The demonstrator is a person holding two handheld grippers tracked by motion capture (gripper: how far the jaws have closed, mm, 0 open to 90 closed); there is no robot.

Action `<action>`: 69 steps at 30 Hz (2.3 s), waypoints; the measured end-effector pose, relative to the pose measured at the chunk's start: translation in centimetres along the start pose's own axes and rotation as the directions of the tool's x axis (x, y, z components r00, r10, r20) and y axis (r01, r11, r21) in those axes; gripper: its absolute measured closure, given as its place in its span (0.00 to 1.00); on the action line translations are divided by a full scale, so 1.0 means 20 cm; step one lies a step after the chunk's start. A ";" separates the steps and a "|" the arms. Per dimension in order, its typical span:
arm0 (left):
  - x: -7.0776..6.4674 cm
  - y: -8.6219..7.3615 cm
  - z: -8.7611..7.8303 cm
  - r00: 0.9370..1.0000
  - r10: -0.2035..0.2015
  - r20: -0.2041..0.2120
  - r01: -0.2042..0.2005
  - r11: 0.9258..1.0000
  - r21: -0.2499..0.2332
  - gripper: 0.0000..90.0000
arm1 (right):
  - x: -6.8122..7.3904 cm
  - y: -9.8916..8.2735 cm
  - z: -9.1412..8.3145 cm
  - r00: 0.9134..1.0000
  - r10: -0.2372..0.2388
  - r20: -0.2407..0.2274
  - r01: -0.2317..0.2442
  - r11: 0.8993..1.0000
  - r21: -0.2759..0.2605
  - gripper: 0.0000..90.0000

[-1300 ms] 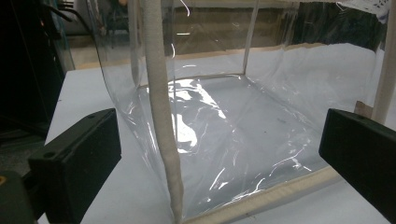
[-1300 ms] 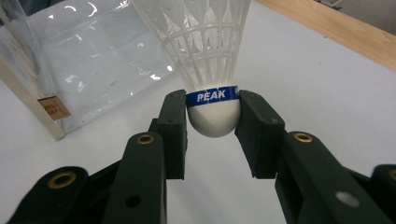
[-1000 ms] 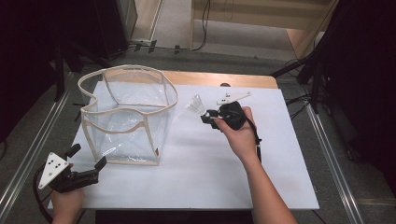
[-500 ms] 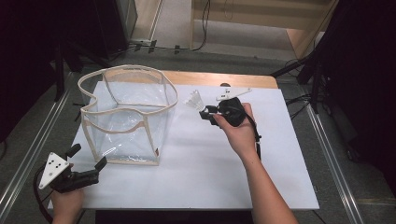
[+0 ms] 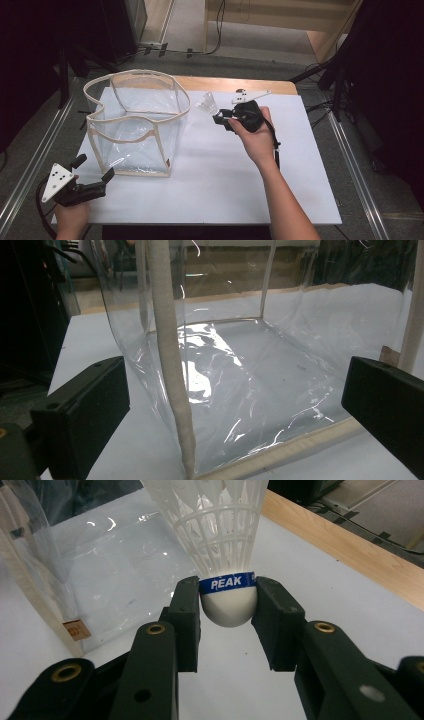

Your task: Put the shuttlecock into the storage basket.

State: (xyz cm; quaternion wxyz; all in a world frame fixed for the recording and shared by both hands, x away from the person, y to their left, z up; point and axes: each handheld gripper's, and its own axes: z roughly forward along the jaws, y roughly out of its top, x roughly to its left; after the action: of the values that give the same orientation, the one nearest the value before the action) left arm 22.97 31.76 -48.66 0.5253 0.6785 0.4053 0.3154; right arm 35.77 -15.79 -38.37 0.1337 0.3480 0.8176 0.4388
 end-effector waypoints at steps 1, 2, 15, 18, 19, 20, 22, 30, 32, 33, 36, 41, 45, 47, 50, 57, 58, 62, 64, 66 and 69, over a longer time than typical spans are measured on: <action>0.00 0.00 0.00 1.000 -0.002 0.000 0.002 1.000 0.001 0.00 | 0.00 0.00 0.00 1.000 0.000 0.000 0.000 1.000 -0.001 0.69; 0.00 0.00 0.00 1.000 0.001 -0.001 -0.001 1.000 0.002 0.00 | 0.00 0.00 0.00 1.000 0.000 0.000 0.000 1.000 -0.001 0.69; 0.00 0.00 0.00 1.000 0.000 0.001 0.000 1.000 -0.001 0.00 | 0.00 0.03 -0.01 1.000 -0.003 -0.004 0.003 1.000 -0.011 0.69; 0.00 0.00 0.00 1.000 0.002 0.000 -0.002 1.000 0.002 0.00 | 0.00 0.04 -0.01 1.000 -0.003 -0.005 0.003 1.000 -0.015 0.69; 0.00 0.00 0.00 1.000 0.002 0.000 -0.002 1.000 0.002 0.00 | 0.00 0.04 -0.01 1.000 -0.003 -0.005 0.003 1.000 -0.016 0.69; 0.00 0.00 0.00 1.000 0.002 0.000 -0.002 1.000 0.002 0.00 | 0.00 0.05 -0.01 1.000 -0.006 -0.004 0.006 1.000 -0.017 0.69; 0.00 0.00 0.00 1.000 0.002 0.000 -0.002 1.000 0.002 0.00 | 0.00 0.05 -0.02 1.000 -0.007 -0.003 0.007 1.000 -0.019 0.69; 0.00 0.00 0.00 1.000 0.002 0.000 -0.002 1.000 0.003 0.00 | 0.00 0.08 -0.03 1.000 -0.010 -0.003 0.010 1.000 -0.030 0.69; 0.00 0.00 0.00 1.000 0.002 0.001 -0.002 1.000 0.002 0.00 | 0.00 0.08 -0.03 1.000 -0.007 -0.004 0.007 0.999 -0.032 0.69; 0.00 0.00 0.00 1.000 0.002 0.001 -0.002 1.000 0.002 0.00 | 0.00 0.08 -0.03 1.000 -0.005 -0.005 0.005 0.999 -0.032 0.69; 0.00 0.00 0.00 1.000 0.003 0.001 -0.003 1.000 0.003 0.00 | 0.01 0.09 -0.04 1.000 -0.007 -0.004 0.007 0.999 -0.037 0.69; 0.00 0.00 0.00 1.000 0.001 0.001 -0.001 1.000 0.002 0.00 | 0.01 0.11 -0.04 1.000 -0.011 -0.006 0.011 0.999 -0.042 0.69; 0.00 0.00 0.00 1.000 0.001 0.001 -0.001 1.000 0.002 0.00 | 0.01 0.12 -0.04 1.000 -0.011 -0.005 0.010 0.999 -0.047 0.69; 0.00 0.00 0.00 1.000 0.000 0.001 0.000 1.000 0.000 0.00 | 0.01 0.13 -0.04 1.000 -0.013 -0.008 0.013 0.999 -0.049 0.69; 0.00 0.00 0.00 1.000 0.001 0.002 -0.001 1.000 0.001 0.00 | 0.02 0.15 -0.04 1.000 -0.018 -0.009 0.018 0.998 -0.056 0.69; 0.00 0.00 0.00 1.000 0.000 0.004 0.000 1.000 0.001 0.00 | 0.03 0.18 -0.04 1.000 -0.027 -0.012 0.026 0.998 -0.064 0.69; 0.00 0.00 0.00 1.000 0.000 0.004 0.000 1.000 0.002 0.00 | 0.03 0.18 -0.04 1.000 -0.024 -0.013 0.023 0.998 -0.063 0.69; 0.00 0.00 0.00 1.000 0.000 0.005 0.000 1.000 0.001 0.00 | 0.04 0.19 -0.04 0.999 -0.027 -0.017 0.026 0.997 -0.070 0.69; 0.00 0.00 0.00 1.000 0.000 0.004 0.000 1.000 0.001 0.00 | 0.04 0.20 -0.04 0.999 -0.028 -0.019 0.026 0.997 -0.072 0.69; 0.00 0.00 0.00 1.000 0.000 0.004 0.000 1.000 0.002 0.00 | 0.04 0.21 -0.04 0.999 -0.030 -0.022 0.028 0.997 -0.076 0.69; 0.00 0.00 0.00 1.000 0.000 0.004 0.000 1.000 0.001 0.00 | 0.05 0.21 -0.04 0.999 -0.032 -0.023 0.030 0.996 -0.079 0.69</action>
State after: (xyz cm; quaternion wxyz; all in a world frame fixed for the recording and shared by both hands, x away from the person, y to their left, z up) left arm 22.96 31.73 -48.66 0.5258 0.6795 0.4043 0.3136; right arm 36.55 -14.02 -34.39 0.1440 0.3245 0.8065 0.4727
